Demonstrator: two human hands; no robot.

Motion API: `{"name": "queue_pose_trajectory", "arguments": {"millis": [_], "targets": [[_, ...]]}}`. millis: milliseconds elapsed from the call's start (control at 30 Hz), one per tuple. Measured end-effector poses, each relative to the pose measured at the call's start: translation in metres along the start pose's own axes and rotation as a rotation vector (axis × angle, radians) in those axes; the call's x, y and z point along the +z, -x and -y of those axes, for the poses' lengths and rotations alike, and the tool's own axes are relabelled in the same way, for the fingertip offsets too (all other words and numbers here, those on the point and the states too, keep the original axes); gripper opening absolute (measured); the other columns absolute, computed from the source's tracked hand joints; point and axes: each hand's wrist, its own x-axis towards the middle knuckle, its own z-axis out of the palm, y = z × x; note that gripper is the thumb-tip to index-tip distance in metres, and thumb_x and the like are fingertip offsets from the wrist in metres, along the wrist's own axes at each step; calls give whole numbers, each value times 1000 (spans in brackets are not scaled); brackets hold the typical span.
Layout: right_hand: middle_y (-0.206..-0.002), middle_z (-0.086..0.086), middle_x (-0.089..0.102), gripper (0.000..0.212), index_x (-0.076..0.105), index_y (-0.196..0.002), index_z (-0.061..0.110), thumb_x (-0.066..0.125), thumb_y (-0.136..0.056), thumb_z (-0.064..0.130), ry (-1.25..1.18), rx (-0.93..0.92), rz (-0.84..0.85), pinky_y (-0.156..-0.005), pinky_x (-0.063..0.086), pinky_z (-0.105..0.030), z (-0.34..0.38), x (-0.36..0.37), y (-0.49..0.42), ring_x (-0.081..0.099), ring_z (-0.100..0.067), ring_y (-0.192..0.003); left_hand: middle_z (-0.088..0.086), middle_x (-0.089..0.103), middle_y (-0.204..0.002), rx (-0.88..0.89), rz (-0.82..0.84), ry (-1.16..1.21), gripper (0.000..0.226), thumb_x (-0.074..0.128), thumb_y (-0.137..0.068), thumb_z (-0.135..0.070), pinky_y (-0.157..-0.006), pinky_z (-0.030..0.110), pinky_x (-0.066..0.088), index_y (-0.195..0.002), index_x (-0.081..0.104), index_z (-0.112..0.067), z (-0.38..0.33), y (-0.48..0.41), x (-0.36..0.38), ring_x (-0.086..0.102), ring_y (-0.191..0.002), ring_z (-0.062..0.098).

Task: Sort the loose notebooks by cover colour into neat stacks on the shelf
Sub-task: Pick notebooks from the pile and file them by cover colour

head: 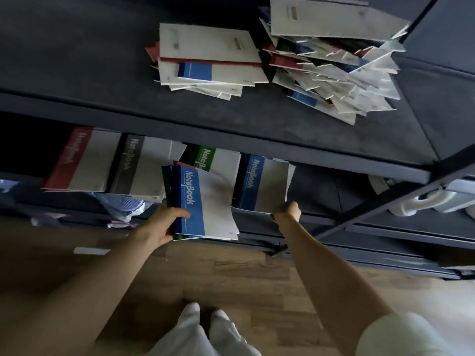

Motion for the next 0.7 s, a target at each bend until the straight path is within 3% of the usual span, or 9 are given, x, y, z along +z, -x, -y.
{"name": "queue_pose_trajectory", "arguments": {"millis": [100, 233, 367, 500, 533, 633, 700], "targets": [[-113, -21, 62, 28, 56, -113, -3, 54, -85, -5, -18, 1, 0, -72, 47, -30, 2, 3, -2, 53, -27, -86, 7, 60, -95, 7, -21, 31, 36, 57, -85, 4, -71, 36, 48, -115, 47, -14, 5, 0, 2, 58, -85, 24], [-118, -20, 59, 32, 52, -122, -1, 47, -91, 0, -107, 8, 9, -71, 41, -29, -1, 5, -4, 57, -33, -105, 8, 61, -98, 20, -21, 71, 37, 57, -84, 5, -82, 42, 47, -114, 47, -14, 10, 3, 4, 58, -91, 26], [-119, -19, 60, 37, 51, -126, 3, 48, -90, 2, -277, 28, 45, -71, 42, -29, -4, 4, -3, 56, -30, -95, 7, 59, -95, 31, -9, 76, 38, 57, -85, 5, -86, 45, 46, -116, 45, -13, 13, 9, 4, 55, -99, 29], [-116, -17, 57, 35, 51, -126, 1, 49, -92, 9, -129, -4, 51, -77, 45, -32, 1, 4, 13, 56, -31, -98, 8, 59, -98, 32, 4, 85, 38, 57, -86, 4, -92, 47, 45, -117, 45, -12, 16, 15, 8, 54, -106, 32], [-107, -15, 59, 32, 53, -123, 1, 50, -93, 13, -110, -22, 110, -75, 47, -31, 4, 5, 18, 57, -29, -95, 9, 59, -99, 37, 4, 89, 39, 58, -86, 4, -91, 47, 45, -118, 45, -12, 16, 17, 10, 54, -105, 31], [-82, -8, 55, 29, 54, -105, 5, 53, -95, 31, -27, -9, 566, -65, 51, -32, 20, 4, 47, 56, -21, -74, 8, 59, -99, 66, 21, 102, 38, 57, -86, 7, -88, 46, 44, -116, 46, -13, 17, 22, 19, 54, -104, 30], [-87, -8, 55, 37, 49, -113, 7, 60, -89, 34, 134, -63, 697, -68, 53, -32, 28, 6, 64, 55, -19, -73, 8, 59, -98, 89, 28, 103, 33, 57, -85, 8, -86, 45, 45, -108, 48, -13, 16, 27, 26, 55, -101, 29]]}}
